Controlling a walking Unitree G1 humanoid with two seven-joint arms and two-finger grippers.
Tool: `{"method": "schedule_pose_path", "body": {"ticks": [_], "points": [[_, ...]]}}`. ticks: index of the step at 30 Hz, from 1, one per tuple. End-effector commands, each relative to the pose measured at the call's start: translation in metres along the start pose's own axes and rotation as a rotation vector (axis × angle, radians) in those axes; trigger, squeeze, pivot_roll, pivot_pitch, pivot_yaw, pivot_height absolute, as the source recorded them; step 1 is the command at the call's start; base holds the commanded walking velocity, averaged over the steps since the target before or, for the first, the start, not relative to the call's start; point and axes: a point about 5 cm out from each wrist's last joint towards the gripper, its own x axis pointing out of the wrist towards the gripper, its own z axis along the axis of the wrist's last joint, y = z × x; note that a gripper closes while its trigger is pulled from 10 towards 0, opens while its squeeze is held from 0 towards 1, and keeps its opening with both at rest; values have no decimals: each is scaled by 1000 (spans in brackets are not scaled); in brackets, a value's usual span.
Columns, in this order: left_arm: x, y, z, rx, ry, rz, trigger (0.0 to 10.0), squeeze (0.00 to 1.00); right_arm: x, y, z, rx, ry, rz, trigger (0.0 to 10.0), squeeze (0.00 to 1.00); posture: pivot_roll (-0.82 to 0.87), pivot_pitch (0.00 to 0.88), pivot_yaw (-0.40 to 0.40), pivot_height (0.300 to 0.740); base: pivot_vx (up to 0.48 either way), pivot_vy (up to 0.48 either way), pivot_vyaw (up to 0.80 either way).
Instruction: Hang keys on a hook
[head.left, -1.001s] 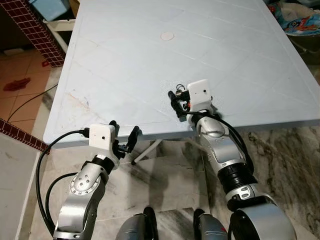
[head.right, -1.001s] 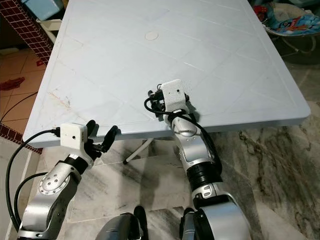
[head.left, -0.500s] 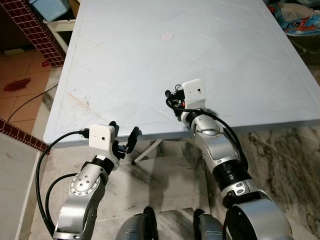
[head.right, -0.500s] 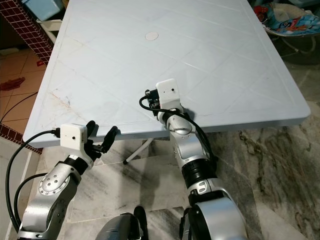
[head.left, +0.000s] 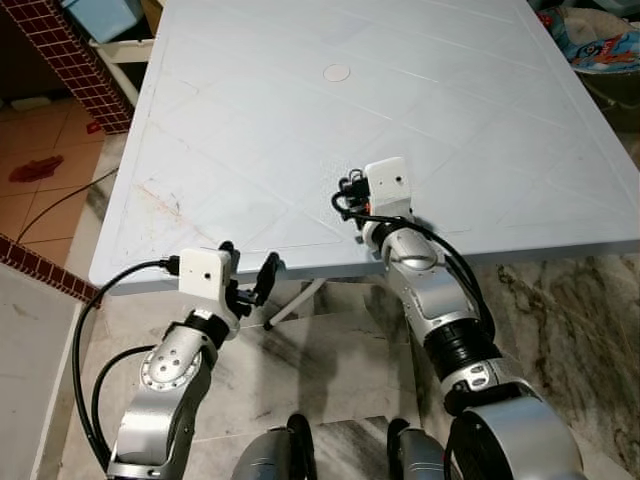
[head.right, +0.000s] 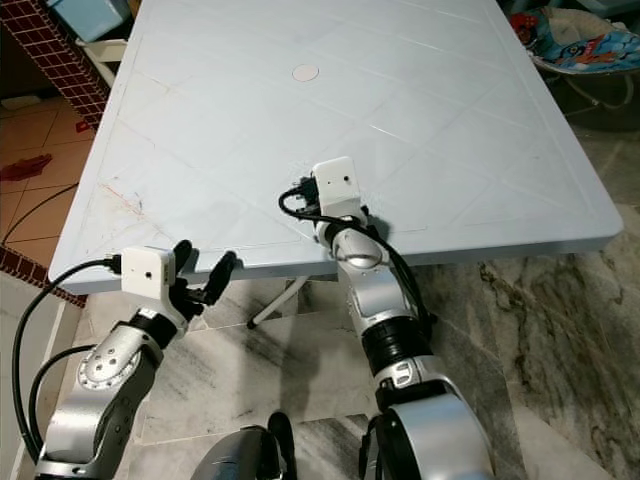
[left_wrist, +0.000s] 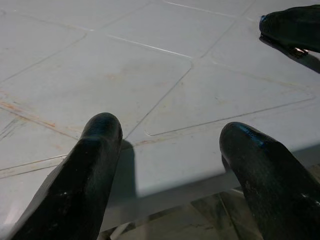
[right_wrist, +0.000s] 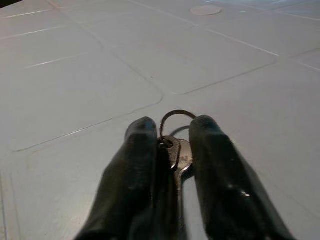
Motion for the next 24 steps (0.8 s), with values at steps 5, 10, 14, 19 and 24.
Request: {"method": "schedule_pose_path", "body": {"ticks": [5,10,14,19,24], "points": [[-3,3,-2,7,11,14,10000,0,-12,-1,-38,40,159,-47,0,0,20,269,148,740,0,0,0],[-3,3,-2,6,9,17,10000,0,-13,-3,-38,36,150,-72,0,0,17,267,146,740,0,0,0],[-1,3,-2,4,6,19,10000,0,-16,-7,-38,51,155,-104,0,0,14,265,145,740,0,0,0],[2,3,-1,-1,-2,21,10000,0,-22,-11,-42,116,174,-145,0,0,4,254,139,740,0,0,0],[5,-5,1,-62,-23,-40,10000,0,-24,-14,-43,124,166,-158,0,0,-9,245,135,740,0,0,0]]}}
